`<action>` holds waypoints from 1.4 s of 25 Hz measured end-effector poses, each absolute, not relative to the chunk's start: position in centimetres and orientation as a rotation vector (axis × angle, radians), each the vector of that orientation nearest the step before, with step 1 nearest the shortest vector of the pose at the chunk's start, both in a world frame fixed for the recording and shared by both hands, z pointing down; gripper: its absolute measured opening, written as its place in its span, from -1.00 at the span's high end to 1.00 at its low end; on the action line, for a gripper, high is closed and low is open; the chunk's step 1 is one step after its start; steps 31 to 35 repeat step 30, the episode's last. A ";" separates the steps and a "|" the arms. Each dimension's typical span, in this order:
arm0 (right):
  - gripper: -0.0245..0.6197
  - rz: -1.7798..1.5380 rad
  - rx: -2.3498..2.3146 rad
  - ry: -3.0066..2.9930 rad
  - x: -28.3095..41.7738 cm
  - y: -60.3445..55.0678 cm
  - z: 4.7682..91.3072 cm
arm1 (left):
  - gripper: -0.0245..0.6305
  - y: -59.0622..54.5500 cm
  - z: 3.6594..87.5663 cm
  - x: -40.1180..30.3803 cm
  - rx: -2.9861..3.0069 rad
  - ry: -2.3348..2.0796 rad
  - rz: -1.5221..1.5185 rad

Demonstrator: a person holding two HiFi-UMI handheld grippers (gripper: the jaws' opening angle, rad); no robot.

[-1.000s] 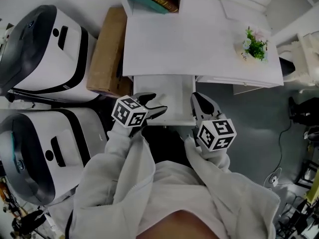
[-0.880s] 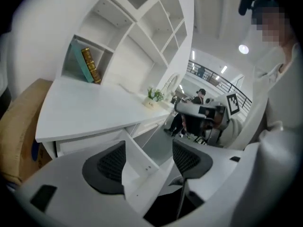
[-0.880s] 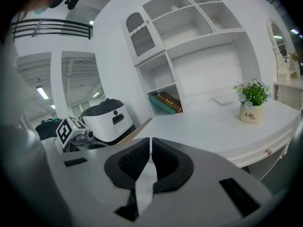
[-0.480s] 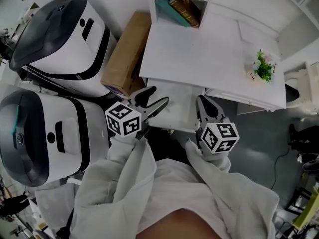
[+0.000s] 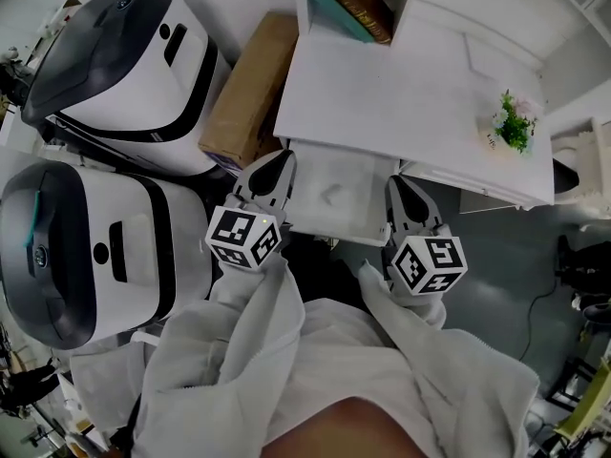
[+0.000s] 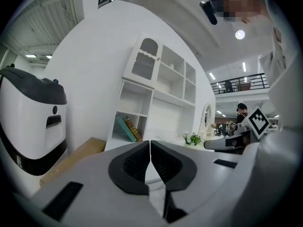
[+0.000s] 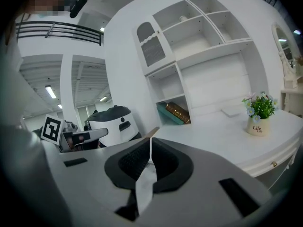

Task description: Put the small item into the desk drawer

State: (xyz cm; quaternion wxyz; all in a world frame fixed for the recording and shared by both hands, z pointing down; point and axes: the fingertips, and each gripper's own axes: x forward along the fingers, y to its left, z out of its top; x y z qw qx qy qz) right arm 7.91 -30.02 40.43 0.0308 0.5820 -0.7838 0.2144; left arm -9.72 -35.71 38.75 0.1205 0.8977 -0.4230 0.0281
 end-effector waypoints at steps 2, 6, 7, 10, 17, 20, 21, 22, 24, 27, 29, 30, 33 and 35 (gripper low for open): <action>0.80 0.653 1.815 -2.400 8.3 -29.9 40.3 | 0.87 -35.6 39.2 -9.4 2.621 -1.213 0.104; 0.80 0.645 1.859 -2.373 9.3 -29.7 40.3 | 0.88 -35.0 39.8 -8.1 2.646 -1.120 0.157; 0.81 0.643 1.867 -2.367 9.5 -29.6 40.3 | 0.88 -34.9 39.9 -7.7 2.656 -1.101 0.179; 0.81 0.642 1.874 -2.359 9.7 -29.6 40.3 | 0.88 -34.7 40.2 -7.0 2.675 -1.072 0.226; 0.81 0.638 1.862 -2.355 9.6 -29.8 40.4 | 0.88 -34.8 40.2 -6.3 2.675 -1.029 0.200; 0.81 0.642 1.859 -2.353 9.6 -29.9 40.5 | 0.88 -34.8 40.2 -5.9 2.681 -1.014 0.200; 0.81 0.643 1.858 -2.352 9.6 -29.9 40.6 | 0.88 -34.7 40.3 -5.8 2.683 -1.007 0.200; 0.81 0.644 1.857 -2.351 9.6 -29.9 40.6 | 0.88 -34.7 40.3 -5.6 2.683 -0.999 0.199; 0.81 0.646 1.854 -2.351 9.6 -30.0 40.7 | 0.88 -34.7 40.4 -5.4 2.684 -0.982 0.197; 0.81 0.648 1.847 -2.351 9.4 -30.1 40.9 | 0.88 -34.7 40.4 -5.1 2.692 -0.952 0.187; 0.81 0.650 1.842 -2.350 9.4 -30.3 41.0 | 0.88 -34.7 40.5 -4.9 2.695 -0.932 0.182; 0.81 0.652 1.839 -2.349 9.3 -30.3 41.0 | 0.88 -34.7 40.5 -4.8 2.695 -0.923 0.181; 0.81 0.652 1.839 -2.349 9.3 -30.3 41.0 | 0.88 -34.7 40.5 -4.8 2.695 -0.923 0.181; 0.81 0.652 1.839 -2.349 9.3 -30.3 41.0 | 0.88 -34.7 40.5 -4.8 2.695 -0.923 0.181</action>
